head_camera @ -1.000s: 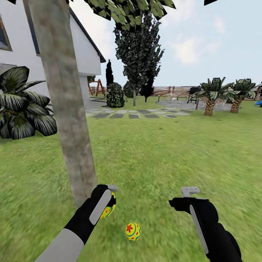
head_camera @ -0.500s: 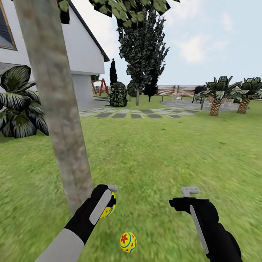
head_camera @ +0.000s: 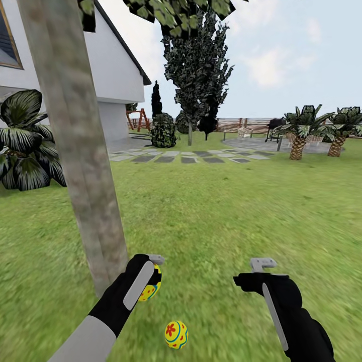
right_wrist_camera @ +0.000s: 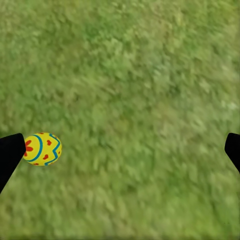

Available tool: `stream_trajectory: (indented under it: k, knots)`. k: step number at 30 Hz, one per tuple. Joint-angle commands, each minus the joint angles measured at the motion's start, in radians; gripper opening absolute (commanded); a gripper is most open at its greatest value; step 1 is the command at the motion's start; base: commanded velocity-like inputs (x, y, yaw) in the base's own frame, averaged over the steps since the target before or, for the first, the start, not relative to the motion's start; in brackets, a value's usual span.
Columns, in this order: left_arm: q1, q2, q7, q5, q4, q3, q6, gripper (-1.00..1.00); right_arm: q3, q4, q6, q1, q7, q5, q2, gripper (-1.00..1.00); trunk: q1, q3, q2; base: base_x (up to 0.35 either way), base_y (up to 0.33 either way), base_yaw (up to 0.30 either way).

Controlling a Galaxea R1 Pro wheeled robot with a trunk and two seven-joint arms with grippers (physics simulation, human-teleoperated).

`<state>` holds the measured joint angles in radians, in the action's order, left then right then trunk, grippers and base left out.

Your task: Take the three Easter eggs out of the wicker basket on the lawn in the garden, then place them on the lawn next to a single tree (choose any tree) so that all three eggs are next to the same tree and none are left in the basket.

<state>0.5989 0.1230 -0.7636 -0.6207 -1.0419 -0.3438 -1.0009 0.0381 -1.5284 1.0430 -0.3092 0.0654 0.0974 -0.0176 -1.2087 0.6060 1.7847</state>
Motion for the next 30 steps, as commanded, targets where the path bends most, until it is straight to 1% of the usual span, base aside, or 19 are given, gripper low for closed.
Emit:
stream_trajectory:
  k: [1, 2, 3, 4, 6, 8, 10, 12, 15, 18, 22, 26, 30]
  knots:
    - [0.001, 0.000, -0.010, -0.010, -0.001, -0.002, -0.003, -1.00, 0.001, -0.001, 0.004, -0.001, 0.007, 0.010, -0.001, 1.00, -0.004, 0.004, 0.008, 0.000, 0.000, 0.000]
    - [0.001, 0.000, -0.010, -0.014, -0.001, -0.001, -0.004, -1.00, 0.001, -0.001, 0.004, -0.001, 0.007, 0.010, -0.001, 1.00, -0.008, 0.007, 0.015, 0.000, 0.000, 0.000]
    - [0.001, 0.000, -0.010, -0.026, 0.002, -0.001, -0.005, -1.00, 0.002, -0.001, 0.004, -0.001, 0.007, 0.009, -0.001, 1.00, -0.012, 0.011, 0.022, 0.000, 0.000, 0.000]
    - [0.001, -0.001, -0.011, -0.050, 0.005, -0.002, -0.006, -1.00, 0.001, -0.001, 0.004, -0.001, 0.007, 0.009, -0.001, 1.00, -0.015, 0.014, 0.029, 0.000, 0.000, 0.000]
    - [0.001, -0.005, -0.013, -0.108, 0.010, -0.002, -0.009, -1.00, 0.001, -0.001, 0.004, -0.001, 0.007, 0.009, -0.001, 1.00, -0.023, 0.020, 0.043, 0.000, 0.000, 0.000]
    - [0.001, -0.007, -0.014, -0.135, 0.012, -0.003, -0.012, -1.00, 0.001, -0.001, 0.004, -0.001, 0.008, 0.009, -0.001, 1.00, -0.031, 0.026, 0.057, 0.000, 0.000, 0.000]
    - [0.001, -0.008, -0.013, -0.152, 0.026, -0.003, -0.014, -1.00, 0.001, -0.001, 0.004, -0.001, 0.008, 0.008, -0.001, 1.00, -0.038, 0.033, 0.071, 0.000, 0.000, 0.000]
    - [0.002, -0.008, -0.013, -0.157, 0.039, -0.003, -0.014, -1.00, 0.001, -0.001, 0.004, -0.001, 0.008, 0.008, -0.001, 1.00, -0.046, 0.039, 0.085, 0.000, 0.000, 0.000]
    - [0.026, -0.009, -0.018, -0.162, 0.099, -0.003, -0.007, -1.00, 0.000, -0.001, 0.004, -0.001, 0.008, 0.007, -0.002, 1.00, -0.058, 0.048, 0.106, 0.000, 0.000, 0.000]
    - [0.040, -0.009, -0.017, -0.161, 0.150, -0.004, 0.001, -1.00, -0.018, -0.001, 0.004, -0.001, 0.008, 0.007, -0.003, 1.00, -0.069, 0.058, 0.127, 0.000, 0.000, 0.000]
    - [0.045, -0.009, -0.017, -0.157, 0.173, -0.005, 0.019, -1.00, -0.035, -0.001, 0.004, -0.001, 0.008, 0.006, -0.005, 1.00, -0.084, 0.070, 0.155, 0.000, 0.000, 0.000]
    - [0.054, -0.011, -0.016, -0.154, 0.182, -0.005, 0.025, -1.00, -0.064, -0.001, 0.004, -0.001, 0.008, 0.005, -0.005, 1.00, -0.100, 0.083, 0.183, 0.000, 0.000, 0.000]
    - [0.056, -0.012, -0.016, -0.152, 0.185, -0.007, 0.040, -1.00, -0.071, -0.001, 0.004, -0.001, 0.008, 0.005, -0.005, 1.00, -0.115, 0.095, 0.211, 0.000, 0.000, 0.000]
